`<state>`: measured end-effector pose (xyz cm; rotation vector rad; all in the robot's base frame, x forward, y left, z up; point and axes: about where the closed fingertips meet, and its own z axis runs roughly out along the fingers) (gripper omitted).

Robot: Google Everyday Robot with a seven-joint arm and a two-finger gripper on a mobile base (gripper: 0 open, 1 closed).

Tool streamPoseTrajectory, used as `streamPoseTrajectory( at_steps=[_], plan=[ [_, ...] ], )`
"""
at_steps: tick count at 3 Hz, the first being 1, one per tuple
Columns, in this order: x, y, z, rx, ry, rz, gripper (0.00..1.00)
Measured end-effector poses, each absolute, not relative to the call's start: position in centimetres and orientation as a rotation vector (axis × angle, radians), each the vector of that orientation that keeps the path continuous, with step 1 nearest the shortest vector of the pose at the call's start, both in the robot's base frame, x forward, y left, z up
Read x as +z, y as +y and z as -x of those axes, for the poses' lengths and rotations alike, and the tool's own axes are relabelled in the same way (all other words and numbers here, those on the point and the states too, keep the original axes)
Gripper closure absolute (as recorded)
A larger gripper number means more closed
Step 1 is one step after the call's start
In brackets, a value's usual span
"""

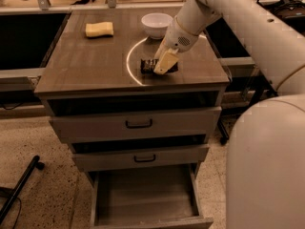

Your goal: Place rxbar chocolate into bottom drawer

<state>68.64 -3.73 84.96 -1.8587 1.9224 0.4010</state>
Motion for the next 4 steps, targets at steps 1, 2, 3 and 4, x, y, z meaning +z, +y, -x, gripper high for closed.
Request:
streamPoseTrajectory(
  at_steps=[1,2,3,4],
  plan=[
    [86.3,-3.5,-66.2,0.43,1.849,1.843,1.0],
    [85.2,-3.7,-61.9,0.554,1.776,1.81,1.0],
    [85.2,-3.7,-61.9,0.552,1.775,1.811,1.0],
    [84.0,-4.5,-59.5,0.542,1.778,1.797,1.0]
  ],
)
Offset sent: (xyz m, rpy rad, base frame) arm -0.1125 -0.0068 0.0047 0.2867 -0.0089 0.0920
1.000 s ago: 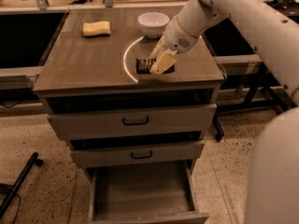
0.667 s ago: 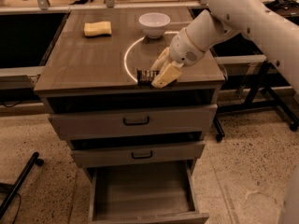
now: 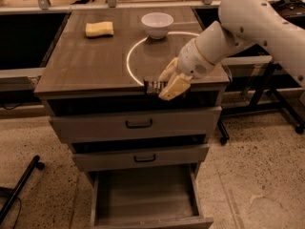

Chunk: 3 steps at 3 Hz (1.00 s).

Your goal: Place rxbar chocolate into bottom drawer

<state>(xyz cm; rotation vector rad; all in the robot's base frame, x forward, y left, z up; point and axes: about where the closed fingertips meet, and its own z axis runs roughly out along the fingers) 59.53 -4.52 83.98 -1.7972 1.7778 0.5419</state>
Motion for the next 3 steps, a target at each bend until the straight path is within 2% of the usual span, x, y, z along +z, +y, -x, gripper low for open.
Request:
streamPoseTrajectory(
  at_steps=[3],
  plan=[
    [74.2,-8.6,-51.9,0.517,1.833,1.636,1.0]
  ],
)
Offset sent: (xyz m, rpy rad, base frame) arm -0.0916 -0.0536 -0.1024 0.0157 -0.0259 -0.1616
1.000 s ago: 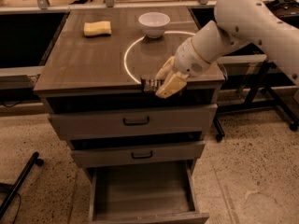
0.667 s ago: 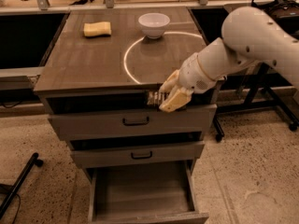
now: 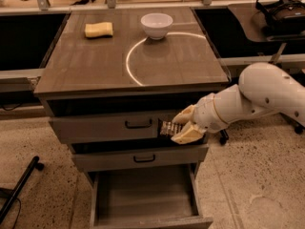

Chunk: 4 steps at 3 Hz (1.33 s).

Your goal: Place rxbar chocolate into bottom drawer

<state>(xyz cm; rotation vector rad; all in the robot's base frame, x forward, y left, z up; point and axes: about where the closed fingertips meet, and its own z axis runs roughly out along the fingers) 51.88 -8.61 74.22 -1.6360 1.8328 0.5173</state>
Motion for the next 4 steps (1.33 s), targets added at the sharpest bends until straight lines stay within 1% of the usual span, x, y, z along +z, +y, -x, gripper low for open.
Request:
streamPoseTrajectory(
  at_steps=[1,2,4],
  plan=[
    [68.9,-9.1,-51.0,0.588,1.829,1.566,1.0],
    [68.9,-9.1,-51.0,0.588,1.829,1.566,1.0],
    [59.7,-5.4,-49.0,0.765,1.818,1.514,1.0]
  ],
)
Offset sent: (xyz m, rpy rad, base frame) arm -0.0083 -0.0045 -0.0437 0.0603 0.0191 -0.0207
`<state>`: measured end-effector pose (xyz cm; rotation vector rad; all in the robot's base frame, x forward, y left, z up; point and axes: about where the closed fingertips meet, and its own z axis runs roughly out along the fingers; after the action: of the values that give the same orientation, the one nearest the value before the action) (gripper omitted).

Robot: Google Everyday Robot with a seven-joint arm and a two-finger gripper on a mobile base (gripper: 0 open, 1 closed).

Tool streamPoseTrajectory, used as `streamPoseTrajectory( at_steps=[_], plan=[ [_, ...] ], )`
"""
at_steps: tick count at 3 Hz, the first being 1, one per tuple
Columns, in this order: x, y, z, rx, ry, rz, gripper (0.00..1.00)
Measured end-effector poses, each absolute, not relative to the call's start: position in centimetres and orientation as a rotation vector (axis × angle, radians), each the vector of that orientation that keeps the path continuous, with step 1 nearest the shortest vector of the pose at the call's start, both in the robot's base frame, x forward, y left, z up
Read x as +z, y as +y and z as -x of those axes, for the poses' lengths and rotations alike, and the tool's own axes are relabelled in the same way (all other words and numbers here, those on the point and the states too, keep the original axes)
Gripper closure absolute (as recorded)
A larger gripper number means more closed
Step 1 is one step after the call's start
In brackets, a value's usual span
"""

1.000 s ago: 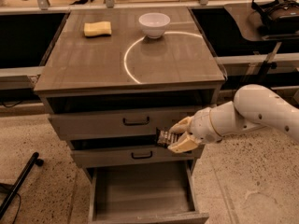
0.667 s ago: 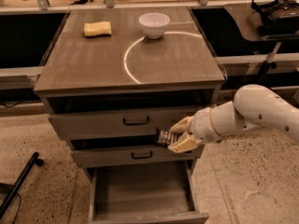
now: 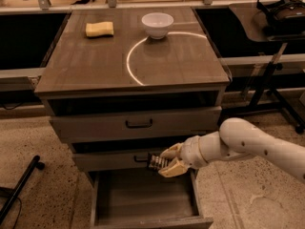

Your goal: Place rxbar chocolate into bottom drawer

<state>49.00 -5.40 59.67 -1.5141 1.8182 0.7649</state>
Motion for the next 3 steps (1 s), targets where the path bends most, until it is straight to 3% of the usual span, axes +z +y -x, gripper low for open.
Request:
streamPoseTrajectory(
  at_steps=[2,3],
  plan=[
    [49.2,-1.5,-47.1,0.888,1.885,1.488,1.0],
    [49.2,-1.4,-47.1,0.888,1.885,1.488,1.0]
  ],
)
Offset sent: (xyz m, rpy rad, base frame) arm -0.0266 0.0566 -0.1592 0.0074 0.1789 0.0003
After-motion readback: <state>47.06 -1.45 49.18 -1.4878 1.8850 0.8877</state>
